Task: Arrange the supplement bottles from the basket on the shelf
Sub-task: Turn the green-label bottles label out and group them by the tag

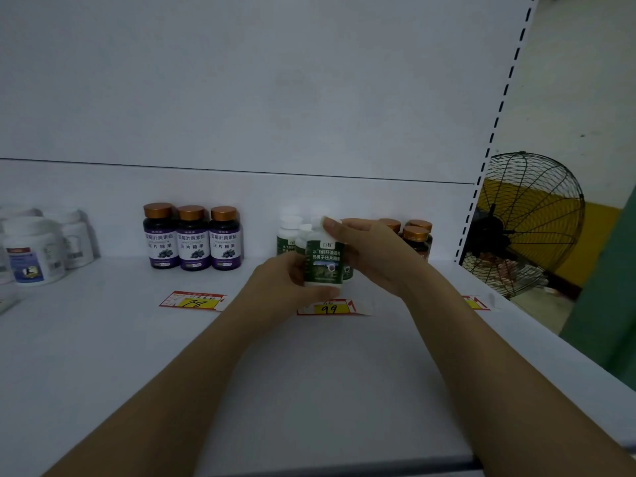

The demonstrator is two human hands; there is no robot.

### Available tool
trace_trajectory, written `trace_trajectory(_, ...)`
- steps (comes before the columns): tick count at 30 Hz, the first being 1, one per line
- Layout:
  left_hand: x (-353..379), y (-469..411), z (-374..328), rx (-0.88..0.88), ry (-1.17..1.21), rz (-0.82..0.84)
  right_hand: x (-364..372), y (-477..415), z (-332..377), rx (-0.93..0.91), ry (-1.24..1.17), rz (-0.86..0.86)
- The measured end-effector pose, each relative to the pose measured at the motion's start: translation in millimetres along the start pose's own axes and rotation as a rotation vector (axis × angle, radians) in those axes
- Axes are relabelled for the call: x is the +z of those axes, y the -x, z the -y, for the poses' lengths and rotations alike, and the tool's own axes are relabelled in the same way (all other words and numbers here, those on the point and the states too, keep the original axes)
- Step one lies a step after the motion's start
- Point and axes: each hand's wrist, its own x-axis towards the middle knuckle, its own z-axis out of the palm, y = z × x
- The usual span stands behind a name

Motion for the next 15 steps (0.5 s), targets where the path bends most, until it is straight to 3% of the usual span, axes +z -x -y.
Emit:
trace_trajectory(3,-1.6,-1.9,4.3,0.011,-0.009,-0.05,0.6,0.9,3.1,-0.02,0.065,0.048)
trace_trajectory(7,-7.7,-5.2,6.9,0.133,-0.021,-0.249,12.2,9.0,11.9,-0.316,0.302,0.025)
trace_trajectory(11,-17.1,-6.5,6.6,0.347,-0.041,-0.491,27.3,16.8,8.6,-0.599,0.34,0.078)
trace_trajectory(15,-22.0,-4.1,9.6,0.448,-0.117,-0.596,34.7,18.2,1.1,-0.712,0.4,0.083)
